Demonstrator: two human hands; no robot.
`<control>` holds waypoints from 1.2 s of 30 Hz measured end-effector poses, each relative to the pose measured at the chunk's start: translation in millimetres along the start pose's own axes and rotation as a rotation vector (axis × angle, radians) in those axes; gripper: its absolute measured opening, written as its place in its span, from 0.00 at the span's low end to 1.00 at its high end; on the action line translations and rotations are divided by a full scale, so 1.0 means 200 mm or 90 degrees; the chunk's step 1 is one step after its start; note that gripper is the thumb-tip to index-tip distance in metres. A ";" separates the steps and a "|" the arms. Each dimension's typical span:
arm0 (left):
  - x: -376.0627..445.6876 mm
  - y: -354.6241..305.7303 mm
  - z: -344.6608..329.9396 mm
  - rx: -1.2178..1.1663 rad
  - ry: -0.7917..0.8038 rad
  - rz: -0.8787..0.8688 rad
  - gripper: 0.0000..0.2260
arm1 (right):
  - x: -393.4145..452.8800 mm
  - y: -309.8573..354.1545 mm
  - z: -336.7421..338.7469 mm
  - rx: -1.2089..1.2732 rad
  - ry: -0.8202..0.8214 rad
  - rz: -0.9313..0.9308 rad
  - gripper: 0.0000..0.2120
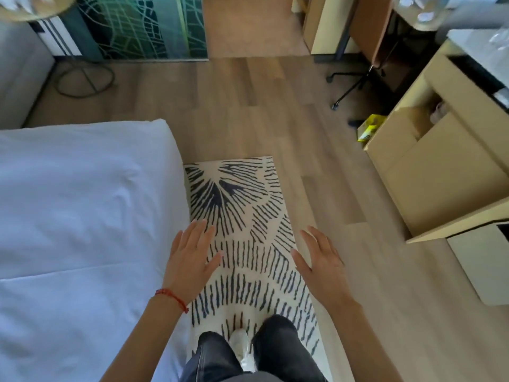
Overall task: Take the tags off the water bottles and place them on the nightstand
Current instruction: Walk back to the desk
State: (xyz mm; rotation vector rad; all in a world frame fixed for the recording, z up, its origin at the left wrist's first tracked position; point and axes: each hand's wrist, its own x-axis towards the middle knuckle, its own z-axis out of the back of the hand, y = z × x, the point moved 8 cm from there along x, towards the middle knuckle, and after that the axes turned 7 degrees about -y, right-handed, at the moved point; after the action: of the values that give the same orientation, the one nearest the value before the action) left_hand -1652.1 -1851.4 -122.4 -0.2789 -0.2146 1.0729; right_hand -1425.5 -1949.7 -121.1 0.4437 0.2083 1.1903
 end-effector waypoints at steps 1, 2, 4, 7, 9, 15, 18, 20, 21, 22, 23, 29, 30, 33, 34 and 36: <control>0.08 0.01 -0.01 -0.002 0.004 0.010 0.43 | 0.09 -0.01 -0.01 -0.006 0.006 0.003 0.22; 0.16 0.02 -0.03 -0.006 0.013 0.021 0.42 | 0.17 -0.03 -0.03 -0.013 0.015 0.004 0.22; 0.34 0.04 -0.08 -0.014 0.016 0.038 0.42 | 0.36 -0.08 -0.07 -0.028 0.028 0.007 0.22; 0.63 0.06 -0.12 -0.008 0.017 0.050 0.39 | 0.66 -0.16 -0.12 -0.030 0.032 0.013 0.22; 0.84 0.07 -0.12 -0.001 0.019 0.050 0.39 | 0.88 -0.20 -0.14 -0.024 0.033 0.014 0.22; 1.49 0.10 -0.02 0.018 0.003 0.074 0.35 | 1.57 -0.22 -0.13 -0.001 0.043 0.032 0.22; 1.76 0.12 0.00 0.021 0.003 0.074 0.32 | 1.88 -0.18 -0.16 -0.007 0.066 0.056 0.22; 1.93 0.16 -0.01 0.012 0.002 0.087 0.30 | 2.07 -0.15 -0.18 0.008 0.060 0.064 0.22; 2.01 0.18 -0.02 0.010 0.006 0.090 0.31 | 2.16 -0.14 -0.19 0.010 0.059 0.067 0.22; 2.10 0.21 -0.03 0.010 0.013 0.091 0.34 | 2.26 -0.13 -0.22 0.005 0.063 0.070 0.22; 2.19 0.23 -0.04 0.010 0.020 0.087 0.36 | 2.35 -0.12 -0.25 -0.003 0.069 0.071 0.22; 2.85 0.47 -0.02 0.019 0.024 0.050 0.39 | 2.98 -0.04 -0.45 0.000 0.076 0.047 0.23; 2.96 0.52 0.00 0.022 0.029 0.045 0.40 | 3.09 -0.01 -0.46 0.007 0.078 0.037 0.23; 3.31 0.64 0.09 0.048 0.028 0.029 0.39 | 3.41 0.08 -0.47 0.052 0.056 0.010 0.23; 3.43 0.66 0.12 0.053 0.027 0.018 0.39 | 3.52 0.11 -0.47 0.061 0.044 0.005 0.22; 3.63 0.70 0.15 0.049 0.031 -0.004 0.40 | 3.72 0.15 -0.46 0.060 0.027 0.001 0.21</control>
State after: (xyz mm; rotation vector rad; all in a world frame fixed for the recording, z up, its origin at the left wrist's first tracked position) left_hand -1442.5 -1140.9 -112.7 -0.2352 -0.1301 1.0643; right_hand -1214.4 -1229.7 -136.2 0.5004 0.3018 1.1950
